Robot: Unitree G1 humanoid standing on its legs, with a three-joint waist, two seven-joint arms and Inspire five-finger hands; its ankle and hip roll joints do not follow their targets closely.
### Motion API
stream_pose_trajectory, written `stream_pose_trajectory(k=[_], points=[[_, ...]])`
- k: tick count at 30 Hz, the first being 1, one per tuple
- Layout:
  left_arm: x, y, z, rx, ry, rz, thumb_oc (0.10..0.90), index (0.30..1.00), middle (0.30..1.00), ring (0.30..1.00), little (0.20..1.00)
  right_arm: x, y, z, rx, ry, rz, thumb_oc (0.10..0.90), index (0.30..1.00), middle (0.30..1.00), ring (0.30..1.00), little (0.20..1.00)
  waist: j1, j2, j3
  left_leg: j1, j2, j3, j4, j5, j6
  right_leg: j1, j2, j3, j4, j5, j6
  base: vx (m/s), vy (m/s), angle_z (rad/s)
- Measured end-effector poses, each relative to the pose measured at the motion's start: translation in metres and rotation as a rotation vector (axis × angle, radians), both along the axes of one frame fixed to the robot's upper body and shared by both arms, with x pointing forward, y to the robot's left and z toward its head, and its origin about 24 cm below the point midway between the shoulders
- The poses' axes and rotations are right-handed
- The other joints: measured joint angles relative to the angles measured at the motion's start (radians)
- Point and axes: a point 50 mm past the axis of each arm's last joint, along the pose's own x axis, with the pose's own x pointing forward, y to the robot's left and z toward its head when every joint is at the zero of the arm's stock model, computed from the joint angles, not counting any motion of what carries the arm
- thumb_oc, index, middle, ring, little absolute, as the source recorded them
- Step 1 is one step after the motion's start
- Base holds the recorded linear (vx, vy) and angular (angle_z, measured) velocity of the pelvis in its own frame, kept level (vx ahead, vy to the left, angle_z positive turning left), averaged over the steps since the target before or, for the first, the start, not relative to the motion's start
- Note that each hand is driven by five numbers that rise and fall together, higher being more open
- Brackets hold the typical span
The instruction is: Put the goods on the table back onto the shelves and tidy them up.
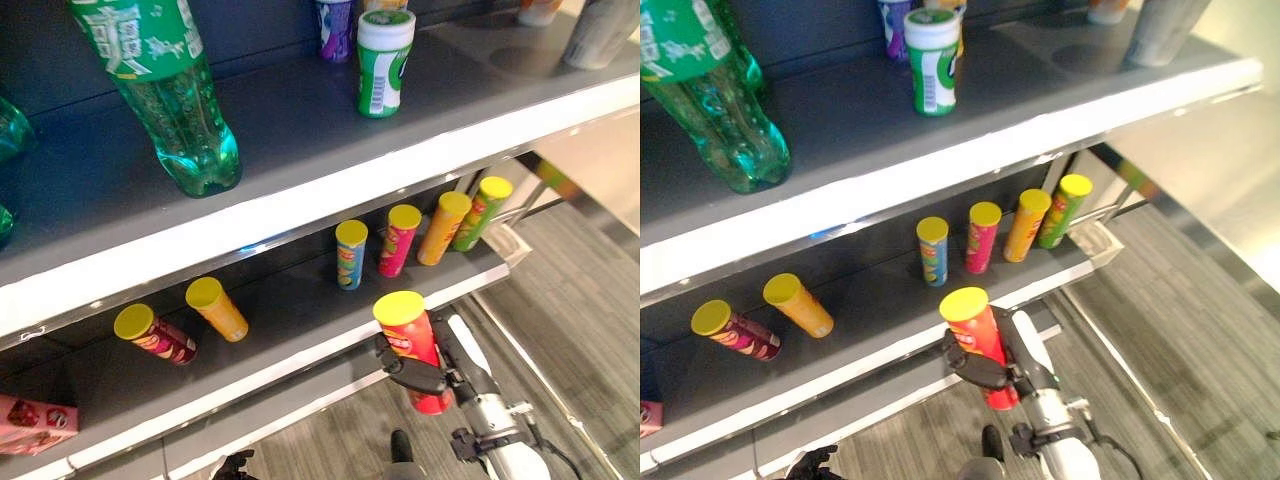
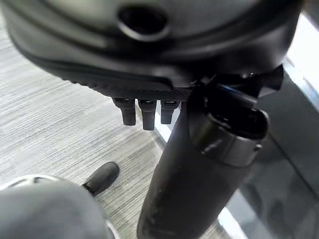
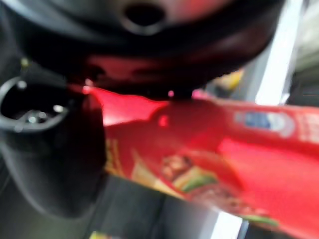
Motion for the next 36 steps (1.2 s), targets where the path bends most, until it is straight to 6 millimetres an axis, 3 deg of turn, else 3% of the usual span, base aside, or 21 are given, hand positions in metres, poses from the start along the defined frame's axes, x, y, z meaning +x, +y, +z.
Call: stream_pose_trajectory(k=[7, 10, 15, 19, 29, 31, 36], points=[[0.008, 0.004, 0.004, 0.004, -0.046, 0.011, 0.800, 0.900, 0.900, 0.900, 0.900, 0.020, 0.037, -0.008, 0.127, 0.017, 0.069, 0.400, 0.300, 0.300, 0.300, 0.300, 0.066, -0.031, -0.004, -0.039, -0.008, -0.065, -0.004, 0.019, -0.001, 0.000, -0.013, -0.050, 0.000, 0.003, -0.009, -0.01, 0.024, 0.25], [0.007, 0.010, 0.005, 0.014, -0.051, 0.038, 0.800, 0.900, 0.900, 0.900, 0.900, 0.031, 0.049, -0.001, 0.163, -0.025, 0.085, 0.400, 0.300, 0.300, 0.300, 0.300, 0.101, -0.034, -0.005, -0.043, -0.014, -0.077, 0.001, 0.022, 0.003, 0.002, -0.020, -0.059, 0.000, 0.010, -0.017, 0.01, 0.022, 0.13], [-0.009, 0.016, 0.002, 0.024, -0.012, 0.059, 0.800, 0.900, 0.900, 0.900, 0.900, 0.044, 0.064, 0.015, 0.210, -0.104, 0.093, 0.400, 0.300, 0.300, 0.300, 0.300, 0.117, -0.035, -0.006, -0.044, -0.013, -0.090, 0.002, 0.023, 0.003, 0.009, -0.020, -0.065, 0.000, 0.010, -0.018, 0.00, 0.011, 0.08], [-0.009, 0.016, 0.003, 0.020, -0.024, 0.072, 0.800, 0.900, 0.900, 0.900, 0.900, 0.056, 0.068, 0.008, 0.193, -0.092, 0.082, 0.400, 0.300, 0.300, 0.300, 0.300, 0.132, -0.036, -0.007, -0.043, -0.014, -0.096, 0.002, 0.024, 0.004, 0.017, -0.022, -0.082, 0.000, 0.010, -0.018, 0.00, 0.006, 0.06], [-0.008, 0.016, 0.003, 0.018, -0.024, 0.069, 0.800, 0.900, 0.900, 0.900, 0.900, 0.054, 0.062, -0.011, 0.154, -0.022, 0.047, 0.400, 0.300, 0.300, 0.300, 0.300, 0.128, -0.034, -0.007, -0.034, -0.013, -0.097, 0.002, 0.025, 0.003, 0.030, -0.021, -0.085, -0.011, 0.010, -0.018, 0.00, 0.001, 0.00], [0.000, 0.014, 0.004, 0.017, -0.027, 0.057, 0.800, 0.900, 0.900, 0.900, 0.900, 0.052, 0.057, -0.013, 0.150, -0.018, 0.018, 0.400, 0.300, 0.300, 0.300, 0.300, 0.123, -0.033, -0.009, -0.030, -0.013, -0.095, 0.002, 0.026, 0.002, 0.033, -0.020, -0.084, -0.011, 0.010, -0.018, 0.05, 0.004, 0.00], [0.015, 0.004, 0.004, -0.003, -0.043, 0.040, 0.800, 0.900, 0.900, 0.900, 0.900, 0.031, 0.038, -0.014, 0.133, -0.002, -0.012, 0.400, 0.300, 0.300, 0.300, 0.300, 0.099, -0.037, -0.022, -0.014, -0.013, -0.095, 0.000, 0.026, 0.002, 0.050, -0.019, -0.084, -0.012, 0.010, -0.017, 0.03, 0.002, 0.01]])
